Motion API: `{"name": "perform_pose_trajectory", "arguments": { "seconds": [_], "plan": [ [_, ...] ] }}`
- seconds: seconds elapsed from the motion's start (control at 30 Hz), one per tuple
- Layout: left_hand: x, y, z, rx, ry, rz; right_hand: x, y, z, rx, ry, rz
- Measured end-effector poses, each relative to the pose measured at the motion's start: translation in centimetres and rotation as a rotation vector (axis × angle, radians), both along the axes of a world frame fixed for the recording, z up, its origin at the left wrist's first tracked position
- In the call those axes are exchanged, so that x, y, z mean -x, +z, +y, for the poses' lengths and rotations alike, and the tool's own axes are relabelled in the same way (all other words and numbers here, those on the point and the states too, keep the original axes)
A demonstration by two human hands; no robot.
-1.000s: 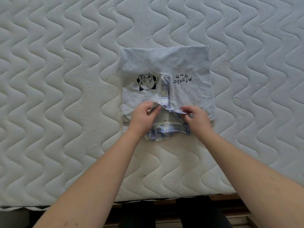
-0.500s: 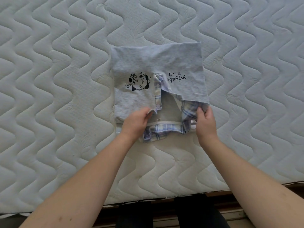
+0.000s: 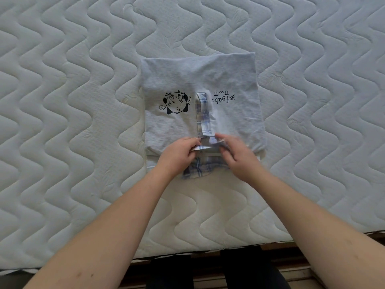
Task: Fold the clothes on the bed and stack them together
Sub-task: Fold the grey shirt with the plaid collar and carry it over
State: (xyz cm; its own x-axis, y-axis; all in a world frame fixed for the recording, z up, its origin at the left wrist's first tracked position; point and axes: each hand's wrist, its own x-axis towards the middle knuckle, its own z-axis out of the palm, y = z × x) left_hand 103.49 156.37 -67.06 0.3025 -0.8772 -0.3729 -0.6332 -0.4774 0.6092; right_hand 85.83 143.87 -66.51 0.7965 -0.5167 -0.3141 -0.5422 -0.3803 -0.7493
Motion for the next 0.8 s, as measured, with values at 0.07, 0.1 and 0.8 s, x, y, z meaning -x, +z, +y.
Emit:
{"name": "perform_pose_trajectory", "arguments": {
  "seconds": [0.07, 0.1, 0.8],
  "plan": [
    [-0.2, 0.2, 0.6, 0.029, 0.026, 0.028, -0.5, -0.7, -0.2, 0.165, 0.25, 0.076],
    [-0.4, 0.2, 0.9, 0.044, 0.043, 0.034, -0.8, -1.0, -0.4, 0.211, 0.315, 0.111],
    [-3.1, -0.1, -3.4, 0.111, 0.353, 0.221, -8.9, -0.3, -4.3, -0.202, -0.182, 0.035]
  ]
}}
